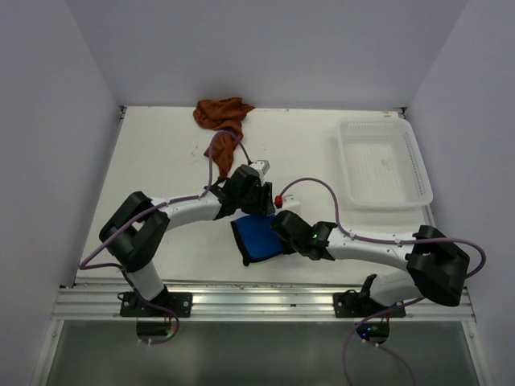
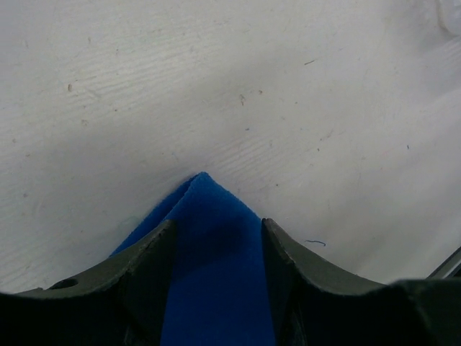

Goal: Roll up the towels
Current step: Fold the towel

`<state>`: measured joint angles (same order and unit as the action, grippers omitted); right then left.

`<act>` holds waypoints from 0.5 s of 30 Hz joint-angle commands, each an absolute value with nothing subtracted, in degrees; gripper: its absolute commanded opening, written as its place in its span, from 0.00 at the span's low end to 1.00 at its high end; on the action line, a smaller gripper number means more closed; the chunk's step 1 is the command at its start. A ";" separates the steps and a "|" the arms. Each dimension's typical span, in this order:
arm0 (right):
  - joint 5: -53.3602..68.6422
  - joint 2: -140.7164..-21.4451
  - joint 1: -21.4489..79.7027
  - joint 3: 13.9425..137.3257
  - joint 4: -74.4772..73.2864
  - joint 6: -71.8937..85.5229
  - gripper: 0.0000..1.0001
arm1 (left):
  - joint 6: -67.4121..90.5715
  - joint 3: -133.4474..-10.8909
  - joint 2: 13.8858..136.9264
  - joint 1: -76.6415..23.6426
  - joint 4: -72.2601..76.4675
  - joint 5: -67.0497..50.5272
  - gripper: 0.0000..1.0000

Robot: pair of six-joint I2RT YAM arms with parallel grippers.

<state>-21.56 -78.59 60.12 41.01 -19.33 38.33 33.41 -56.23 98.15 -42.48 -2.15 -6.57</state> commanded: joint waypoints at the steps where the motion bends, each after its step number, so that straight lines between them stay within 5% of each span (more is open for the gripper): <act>1: -23.29 -78.66 60.38 39.91 -15.47 38.67 0.00 | 34.45 -58.01 97.82 -42.98 -4.83 -3.26 0.55; 15: -22.76 -79.19 60.38 36.92 -11.60 39.11 0.00 | 37.27 -63.01 100.98 -45.35 -6.85 -0.63 0.57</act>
<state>-21.54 -79.18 60.12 37.34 -14.39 38.57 36.82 -58.81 100.42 -44.14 -5.15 -3.46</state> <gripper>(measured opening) 0.014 0.565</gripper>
